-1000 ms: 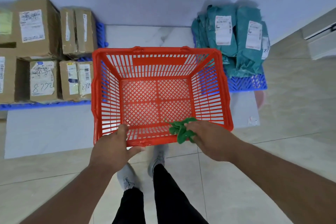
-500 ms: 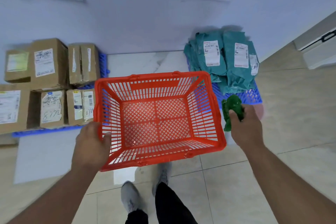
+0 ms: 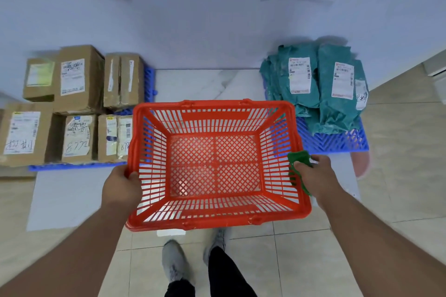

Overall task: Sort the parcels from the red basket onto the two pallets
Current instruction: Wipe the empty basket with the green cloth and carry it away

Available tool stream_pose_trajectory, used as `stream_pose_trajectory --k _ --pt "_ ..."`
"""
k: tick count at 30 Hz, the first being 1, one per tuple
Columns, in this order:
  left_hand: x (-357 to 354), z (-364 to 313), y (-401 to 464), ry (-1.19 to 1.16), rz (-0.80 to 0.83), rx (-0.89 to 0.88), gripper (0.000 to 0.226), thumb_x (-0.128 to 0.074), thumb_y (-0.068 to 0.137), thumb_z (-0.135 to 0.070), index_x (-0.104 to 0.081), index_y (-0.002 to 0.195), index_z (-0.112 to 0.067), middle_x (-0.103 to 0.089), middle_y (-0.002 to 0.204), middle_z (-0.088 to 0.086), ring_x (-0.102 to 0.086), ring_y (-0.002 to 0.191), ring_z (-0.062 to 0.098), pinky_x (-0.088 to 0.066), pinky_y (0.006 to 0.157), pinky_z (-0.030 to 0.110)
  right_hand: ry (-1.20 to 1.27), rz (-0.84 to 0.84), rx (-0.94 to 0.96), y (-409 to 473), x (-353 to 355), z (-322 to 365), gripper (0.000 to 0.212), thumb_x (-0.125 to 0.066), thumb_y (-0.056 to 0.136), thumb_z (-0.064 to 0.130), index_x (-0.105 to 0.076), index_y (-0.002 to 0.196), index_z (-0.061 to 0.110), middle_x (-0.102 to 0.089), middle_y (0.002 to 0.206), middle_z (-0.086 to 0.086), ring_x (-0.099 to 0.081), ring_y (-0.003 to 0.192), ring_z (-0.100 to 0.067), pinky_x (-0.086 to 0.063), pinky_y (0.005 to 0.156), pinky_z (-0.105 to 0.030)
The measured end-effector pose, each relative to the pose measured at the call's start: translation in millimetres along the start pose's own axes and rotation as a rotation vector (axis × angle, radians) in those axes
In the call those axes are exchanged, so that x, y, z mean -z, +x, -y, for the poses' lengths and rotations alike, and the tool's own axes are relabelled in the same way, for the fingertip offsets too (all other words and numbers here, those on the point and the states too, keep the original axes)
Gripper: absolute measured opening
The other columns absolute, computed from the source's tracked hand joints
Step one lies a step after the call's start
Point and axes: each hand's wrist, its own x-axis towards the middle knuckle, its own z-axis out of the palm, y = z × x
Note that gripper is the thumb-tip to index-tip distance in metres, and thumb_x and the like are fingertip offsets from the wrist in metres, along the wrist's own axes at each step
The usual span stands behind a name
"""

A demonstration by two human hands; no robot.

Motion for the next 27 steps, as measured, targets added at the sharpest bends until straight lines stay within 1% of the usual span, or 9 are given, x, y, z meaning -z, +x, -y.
stream_pose_trajectory --k 1,3,6,9,13,16,22,25,27 --pt "-0.6 1.2 1.0 0.0 -0.007 0.002 0.025 -0.052 0.105 -0.021 -0.064 0.125 -0.011 -0.069 0.093 0.005 -0.056 0.063 0.011 -0.049 0.066 0.032 -0.005 0.015 -0.029 1.7 0.0 0.9 0.046 -0.069 0.1 0.023 -0.05 0.141 0.014 -0.067 0.12 -0.005 -0.07 0.093 -0.023 -0.052 0.073 -0.036" --pt "-1.9 2.4 2.0 -0.007 -0.002 0.016 0.026 -0.052 0.105 -0.025 -0.063 0.126 -0.014 -0.064 0.086 -0.002 -0.058 0.062 0.009 -0.046 0.057 0.026 -0.045 0.037 -0.046 5.6 1.0 -1.2 0.026 -0.067 0.102 0.021 -0.066 0.126 0.01 -0.076 0.108 -0.008 -0.073 0.085 -0.025 -0.053 0.066 -0.033" --pt "-1.7 2.0 0.0 -0.029 0.023 0.027 0.023 -0.052 0.106 -0.029 -0.061 0.124 -0.018 -0.065 0.082 -0.006 -0.065 0.064 0.013 -0.049 0.055 0.024 -0.028 0.016 -0.034 6.7 4.2 -6.5 0.012 -0.065 0.103 0.02 -0.071 0.11 0.012 -0.076 0.092 -0.007 -0.074 0.076 -0.023 -0.051 0.057 -0.029" --pt "3.2 -1.3 -6.4 -0.053 0.029 0.037 0.02 -0.051 0.107 -0.029 -0.061 0.122 -0.019 -0.064 0.079 -0.01 -0.068 0.065 0.015 -0.051 0.055 0.025 0.02 0.009 -0.008 1.9 10.6 -6.4 0.01 -0.066 0.102 0.02 -0.072 0.107 0.013 -0.078 0.093 -0.008 -0.076 0.077 -0.026 -0.054 0.059 -0.031" --pt "23.0 -11.5 -23.4 -0.084 0.014 0.041 0.027 -0.051 0.108 -0.031 -0.061 0.128 -0.017 -0.069 0.092 0.0 -0.07 0.069 0.021 -0.055 0.062 0.031 0.095 0.013 0.041 -13.3 26.4 7.5 0.007 -0.072 0.099 0.02 -0.074 0.101 0.014 -0.081 0.089 -0.01 -0.079 0.075 -0.03 -0.06 0.065 -0.037" --pt "48.6 -17.8 -39.6 -0.134 -0.012 0.046 0.031 -0.051 0.108 -0.034 -0.061 0.132 -0.017 -0.069 0.094 0.0 -0.067 0.063 0.013 -0.052 0.054 0.024 0.149 0.036 0.087 -27.9 39.2 27.4 0.006 -0.075 0.096 0.021 -0.076 0.098 0.015 -0.082 0.077 -0.005 -0.08 0.062 -0.025 -0.061 0.061 -0.035" --pt "111.2 -26.8 -72.4 -0.29 -0.097 0.098 0.037 -0.039 0.11 -0.048 -0.062 0.122 -0.021 -0.072 0.087 0.001 -0.072 0.066 0.02 -0.054 0.053 0.027 0.268 0.14 0.16 -70.7 60.8 76.6 0.02 -0.076 0.091 0.023 -0.072 0.108 0.013 -0.083 0.088 -0.016 -0.081 0.073 -0.037 -0.066 0.072 -0.052" --pt "146.6 -18.6 -88.3 -0.384 -0.131 0.102 0.037 -0.039 0.109 -0.048 -0.065 0.113 -0.023 -0.074 0.083 0.002 -0.075 0.064 0.022 -0.057 0.055 0.03 0.318 0.206 0.199 -99.3 65.5 96.9 0.026 -0.072 0.086 0.024 -0.072 0.107 0.009 -0.082 0.09 -0.021 -0.079 0.072 -0.038 -0.065 0.074 -0.053" --pt "171.0 -8.6 -98.8 -0.414 -0.183 0.102 0.035 -0.041 0.109 -0.046 -0.067 0.107 -0.023 -0.074 0.077 -0.001 -0.073 0.056 0.015 -0.054 0.05 0.027 0.334 0.231 0.23 -121.0 62.2 107.6 0.027 -0.071 0.083 0.025 -0.073 0.106 0.01 -0.082 0.091 -0.022 -0.08 0.073 -0.038 -0.065 0.072 -0.052"
